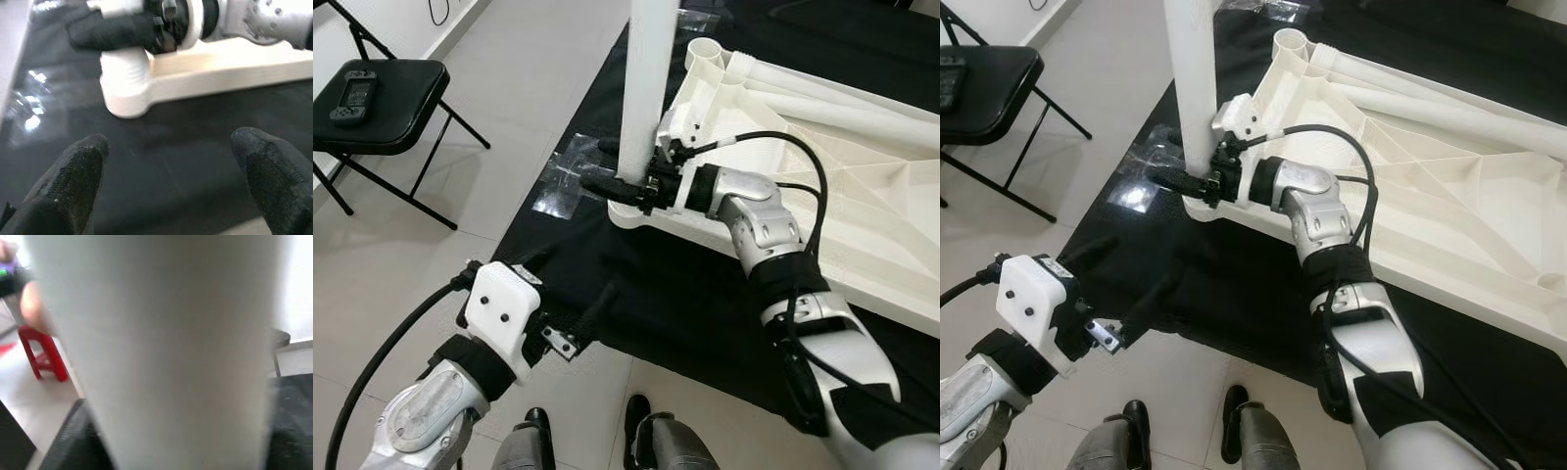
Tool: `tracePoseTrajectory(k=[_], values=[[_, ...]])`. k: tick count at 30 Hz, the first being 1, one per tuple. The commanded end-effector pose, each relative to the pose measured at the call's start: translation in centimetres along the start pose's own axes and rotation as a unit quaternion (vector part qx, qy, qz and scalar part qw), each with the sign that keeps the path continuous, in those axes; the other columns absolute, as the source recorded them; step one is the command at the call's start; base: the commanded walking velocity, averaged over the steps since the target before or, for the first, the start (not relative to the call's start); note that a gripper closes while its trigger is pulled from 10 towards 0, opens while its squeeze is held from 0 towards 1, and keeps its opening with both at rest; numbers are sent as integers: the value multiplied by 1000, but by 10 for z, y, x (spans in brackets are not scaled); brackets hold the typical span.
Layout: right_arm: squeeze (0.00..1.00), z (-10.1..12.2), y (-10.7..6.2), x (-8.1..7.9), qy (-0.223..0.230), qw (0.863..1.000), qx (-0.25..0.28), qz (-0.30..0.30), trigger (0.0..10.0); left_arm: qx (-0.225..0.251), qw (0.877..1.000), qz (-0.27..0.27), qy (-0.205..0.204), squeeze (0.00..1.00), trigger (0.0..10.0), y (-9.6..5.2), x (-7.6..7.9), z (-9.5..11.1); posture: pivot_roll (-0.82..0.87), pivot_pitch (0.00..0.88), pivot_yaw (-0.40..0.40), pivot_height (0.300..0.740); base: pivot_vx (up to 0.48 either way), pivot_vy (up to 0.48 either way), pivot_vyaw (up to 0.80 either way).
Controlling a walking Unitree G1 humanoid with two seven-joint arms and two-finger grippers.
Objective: Building children table
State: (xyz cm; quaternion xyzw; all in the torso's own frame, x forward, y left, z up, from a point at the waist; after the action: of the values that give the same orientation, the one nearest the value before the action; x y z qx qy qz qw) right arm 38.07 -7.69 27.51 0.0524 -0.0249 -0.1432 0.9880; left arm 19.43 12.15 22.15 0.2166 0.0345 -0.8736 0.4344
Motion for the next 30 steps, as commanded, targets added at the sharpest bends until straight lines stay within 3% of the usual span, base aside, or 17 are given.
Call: tracePoseTrajectory(k=[1, 10, 12, 13, 14, 15, 16, 17, 18, 19, 20, 21, 22, 24, 28, 29, 30], values=[[0, -16, 1, -4, 34, 999, -9, 25, 0, -7, 1000, -24, -6, 0, 10000, -2, 6, -2, 194, 347, -109, 740, 0, 0, 0], [0, -19, -11, -2, 48, 998, 11, 27, 0, 1, 1000, -9, -7, 0, 10000, 3, 0, -4, 164, 340, -106, 740, 0, 0, 0], [0, -21, -12, -2, 47, 999, 13, 18, 0, 1, 1000, -8, -5, 0, 10000, 4, -2, -4, 145, 338, -108, 740, 0, 0, 0], [0, -31, -11, -2, 37, 999, -3, -29, 0, 0, 1000, -4, -1, 0, 10000, 5, -5, -5, 140, 339, -111, 740, 0, 0, 0], [0, -54, -9, 3, 42, 982, -26, -180, 0, -4, 1000, 2, 4, 0, 10000, 4, -9, -6, 130, 346, -112, 740, 0, 0, 0], [0, -54, -9, 3, 42, 982, -26, -180, 0, -4, 1000, 2, 4, 0, 10000, 4, -9, -6, 130, 346, -112, 740, 0, 0, 0], [0, -65, -10, 5, 50, 963, -35, -263, 0, -5, 1000, 4, 6, 0, 10000, 4, -10, -6, 130, 346, -112, 740, 0, 0, 0], [0, -91, -17, -7, 69, 925, -67, -366, 0, -6, 1000, 9, 6, 0, 10000, 3, -13, -6, 120, 356, -110, 740, 0, 0, 0], [0, -91, -17, -7, 69, 925, -67, -366, 0, -6, 1000, 9, 6, 0, 10000, 3, -13, -6, 120, 356, -110, 740, 0, 0, 0], [0, -109, -21, -27, 84, 905, -85, -409, 0, -7, 1000, 12, 6, 0, 10000, 4, -14, -6, 120, 359, -109, 740, 0, 0, 0], [0, -122, -18, -48, 100, 898, -97, -418, 0, -8, 1000, 16, 5, 0, 10000, 4, -16, -8, 109, 364, -100, 740, 0, 0, 0], [0, -128, -15, -61, 111, 895, -101, -419, 0, -9, 1000, 18, 4, 0, 10000, 5, -16, -9, 109, 364, -100, 740, 0, 0, 0], [0, -128, -10, -65, 113, 898, -95, -416, 0, -11, 1000, 21, 2, 0, 10000, 5, -17, -11, 102, 352, -96, 740, 0, 0, 0], [0, -127, -7, -65, 112, 897, -91, -418, 0, -12, 1000, 23, 1, 0, 10000, 6, -17, -12, 102, 352, -96, 740, 0, 0, 0], [0, -115, 2, -53, 89, 908, -81, -401, 0, -16, 999, 30, 0, 0, 10000, 9, -17, -14, 108, 346, -105, 740, 0, 0, 0], [0, -108, 2, -47, 77, 910, -75, -400, 10000, -16, 999, 34, -1, 0, 10000, 9, -17, -14, 113, 344, -111, 740, 0, 0, 0], [0, -102, 4, -43, 68, 916, -66, -390, 10000, -16, 999, 37, -1, 0, 10000, 9, -18, -14, 113, 344, -112, 740, 0, 0, 0]])
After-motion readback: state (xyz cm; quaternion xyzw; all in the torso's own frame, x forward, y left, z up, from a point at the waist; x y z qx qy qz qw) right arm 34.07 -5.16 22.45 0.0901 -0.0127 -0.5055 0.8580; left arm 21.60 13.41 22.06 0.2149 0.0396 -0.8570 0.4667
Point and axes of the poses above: a point about 5 cm out from each wrist's last joint towards the gripper, its own y axis pointing out of the wrist towards the gripper, its own z axis along the axis of the wrist's last joint, x = y × z, the point moved 1 cm from there along y, pointing out of the wrist towards the gripper, and after that the axes turned 11 degrees about y, right-handed, at the moved point
